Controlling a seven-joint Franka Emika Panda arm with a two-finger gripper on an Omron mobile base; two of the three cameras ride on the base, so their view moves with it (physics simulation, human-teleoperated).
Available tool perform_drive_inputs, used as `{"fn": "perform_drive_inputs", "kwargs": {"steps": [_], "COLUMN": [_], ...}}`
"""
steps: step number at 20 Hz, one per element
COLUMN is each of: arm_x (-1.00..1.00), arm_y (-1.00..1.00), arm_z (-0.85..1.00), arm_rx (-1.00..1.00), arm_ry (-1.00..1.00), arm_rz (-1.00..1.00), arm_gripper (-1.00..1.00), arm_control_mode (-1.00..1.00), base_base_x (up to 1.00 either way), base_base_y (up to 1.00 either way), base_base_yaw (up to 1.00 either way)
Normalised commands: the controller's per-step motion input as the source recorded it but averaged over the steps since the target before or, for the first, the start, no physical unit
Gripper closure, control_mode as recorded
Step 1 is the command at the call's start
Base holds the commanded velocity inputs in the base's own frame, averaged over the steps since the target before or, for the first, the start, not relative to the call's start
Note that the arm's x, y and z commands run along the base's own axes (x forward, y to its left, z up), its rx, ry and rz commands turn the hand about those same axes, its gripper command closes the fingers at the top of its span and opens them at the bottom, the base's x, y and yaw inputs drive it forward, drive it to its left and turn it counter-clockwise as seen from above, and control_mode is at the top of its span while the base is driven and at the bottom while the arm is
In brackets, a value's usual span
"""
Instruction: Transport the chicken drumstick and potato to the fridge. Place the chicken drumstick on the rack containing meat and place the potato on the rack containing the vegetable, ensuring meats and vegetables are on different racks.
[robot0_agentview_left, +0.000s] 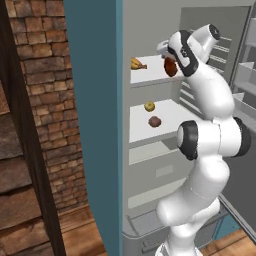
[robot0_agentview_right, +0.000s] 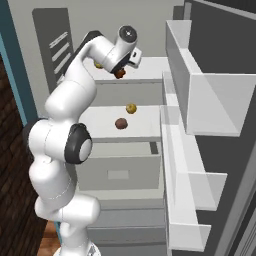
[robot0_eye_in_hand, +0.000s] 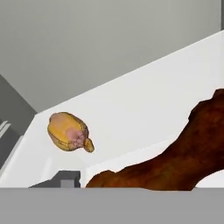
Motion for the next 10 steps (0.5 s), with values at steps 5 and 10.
{"fn": "perform_drive_inputs", "kwargs": {"steps": [5,10], "arm_x": [0.71,0.69], "arm_y": [0.0,0.0], "arm_z": [-0.18,-0.46], "arm_rx": [0.0,0.0], "arm_ry": [-0.07,0.01], "arm_rz": [0.02,0.02], "arm_gripper": [1.0,1.0], "arm_control_mode": [-1.0,-1.0], "base_base_x": [0.0,0.0], "base_base_y": [0.0,0.0], "base_base_yaw": [0.0,0.0]}}
